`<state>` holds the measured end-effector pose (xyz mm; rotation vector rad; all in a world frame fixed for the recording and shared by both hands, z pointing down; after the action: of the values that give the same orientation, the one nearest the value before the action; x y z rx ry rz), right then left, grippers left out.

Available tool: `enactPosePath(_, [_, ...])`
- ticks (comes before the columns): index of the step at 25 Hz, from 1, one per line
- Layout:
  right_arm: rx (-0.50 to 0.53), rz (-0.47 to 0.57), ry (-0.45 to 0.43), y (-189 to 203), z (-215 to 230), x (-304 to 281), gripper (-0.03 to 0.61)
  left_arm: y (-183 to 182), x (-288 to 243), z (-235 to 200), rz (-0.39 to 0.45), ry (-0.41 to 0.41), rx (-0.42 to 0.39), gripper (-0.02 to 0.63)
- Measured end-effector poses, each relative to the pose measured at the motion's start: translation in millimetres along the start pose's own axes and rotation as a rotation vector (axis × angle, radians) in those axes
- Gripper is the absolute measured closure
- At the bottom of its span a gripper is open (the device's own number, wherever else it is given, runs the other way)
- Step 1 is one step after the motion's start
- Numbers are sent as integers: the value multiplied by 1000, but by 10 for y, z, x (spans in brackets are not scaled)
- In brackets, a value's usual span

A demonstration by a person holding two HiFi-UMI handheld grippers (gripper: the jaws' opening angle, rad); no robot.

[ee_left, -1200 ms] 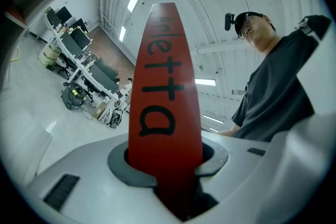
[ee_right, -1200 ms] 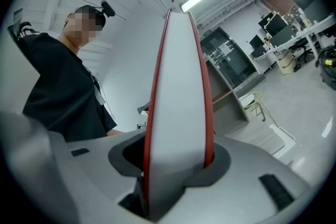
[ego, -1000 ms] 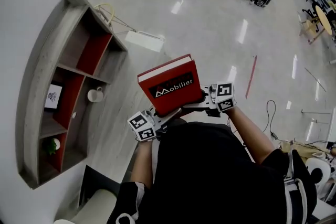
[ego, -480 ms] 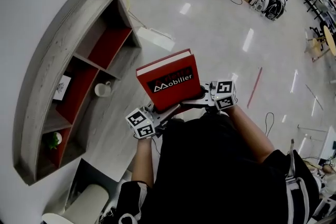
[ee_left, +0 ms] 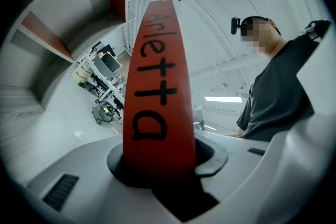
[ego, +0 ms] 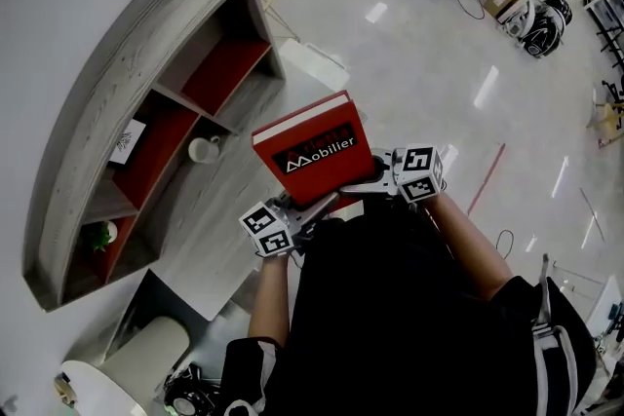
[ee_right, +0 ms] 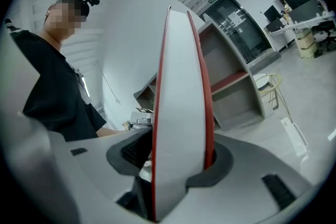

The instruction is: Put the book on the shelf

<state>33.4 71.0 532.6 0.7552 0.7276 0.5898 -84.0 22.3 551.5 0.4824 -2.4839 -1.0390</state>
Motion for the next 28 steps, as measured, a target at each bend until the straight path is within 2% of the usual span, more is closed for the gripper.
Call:
enactPosePath(6, [79,-70,-135,-315,415,-34,371,-191,-180,-218,102,-147,-25,451])
enactPosePath(15, [137,-100,-304,-826,1215,-201,357,-654,-447,-764,128,-350,-94,451])
enactPosePath(20, [174,-131,-390,-1014,1449,-354,354,-785,-455,-941,146,-455,-136,451])
enactPosePath(28, [229,-168,-461,-1151,1677,-599,345,-892,-390,-1129,170,-633,-168,412])
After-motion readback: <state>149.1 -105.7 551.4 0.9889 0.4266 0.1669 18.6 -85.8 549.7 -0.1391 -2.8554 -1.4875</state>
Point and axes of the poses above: the fingertips, and each gripper's own axes: x backward along the fingers, z to its right, y out of its underside, the point moved 6 cm from there along x, backward along the fingers, and after that the axes turned 14 degrees about y, right-handed, at the moved point
